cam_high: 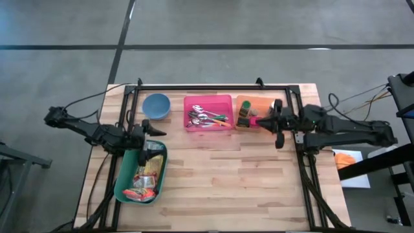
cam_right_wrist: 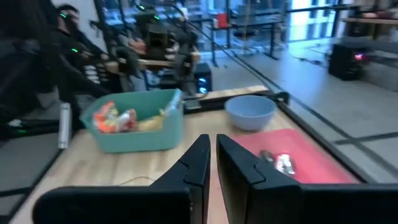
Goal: Pick & Place Food Item
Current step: Return to Home Position
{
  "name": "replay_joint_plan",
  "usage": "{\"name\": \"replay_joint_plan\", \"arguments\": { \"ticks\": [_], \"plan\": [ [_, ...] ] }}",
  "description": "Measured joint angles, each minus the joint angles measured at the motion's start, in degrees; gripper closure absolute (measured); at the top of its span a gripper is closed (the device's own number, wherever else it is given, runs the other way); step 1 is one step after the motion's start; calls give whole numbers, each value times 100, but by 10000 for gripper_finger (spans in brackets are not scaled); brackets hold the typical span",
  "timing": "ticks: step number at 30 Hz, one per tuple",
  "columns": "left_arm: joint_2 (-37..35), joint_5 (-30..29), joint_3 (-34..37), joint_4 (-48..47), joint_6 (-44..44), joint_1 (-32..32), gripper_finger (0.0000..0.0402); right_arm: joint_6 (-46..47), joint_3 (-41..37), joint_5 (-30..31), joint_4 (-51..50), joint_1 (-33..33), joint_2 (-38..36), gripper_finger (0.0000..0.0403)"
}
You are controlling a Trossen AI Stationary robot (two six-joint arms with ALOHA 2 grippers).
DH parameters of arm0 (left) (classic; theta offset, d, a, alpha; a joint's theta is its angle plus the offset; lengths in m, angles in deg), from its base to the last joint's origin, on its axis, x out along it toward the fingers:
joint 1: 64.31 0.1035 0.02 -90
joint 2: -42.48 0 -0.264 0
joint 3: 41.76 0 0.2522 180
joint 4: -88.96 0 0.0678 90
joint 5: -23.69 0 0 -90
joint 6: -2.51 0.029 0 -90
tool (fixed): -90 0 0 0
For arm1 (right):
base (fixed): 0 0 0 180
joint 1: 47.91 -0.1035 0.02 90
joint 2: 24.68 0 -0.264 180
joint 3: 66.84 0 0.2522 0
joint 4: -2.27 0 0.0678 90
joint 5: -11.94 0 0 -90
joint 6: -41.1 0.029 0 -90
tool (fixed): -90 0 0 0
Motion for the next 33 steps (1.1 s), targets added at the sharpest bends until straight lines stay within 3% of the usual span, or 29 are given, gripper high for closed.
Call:
{"name": "replay_joint_plan", "arguments": {
  "ticks": [17, 22, 27, 33],
  "plan": [
    [-1222, 307, 1010, 136, 540, 30, 16, -209, -1237, -20, 1440, -946, 196, 378],
    [-1589, 441, 1178, 147, 538, 152, 16, -183, -1664, -532, 1928, -962, 206, 378],
    [-1928, 1062, 1263, 127, 693, 451, 16, -327, -1850, -1075, 2271, -962, 231, 378],
    [-2053, 1367, 1505, 174, 597, 782, 16, -483, -2126, -1201, 2319, -962, 243, 379]
  ]
}}
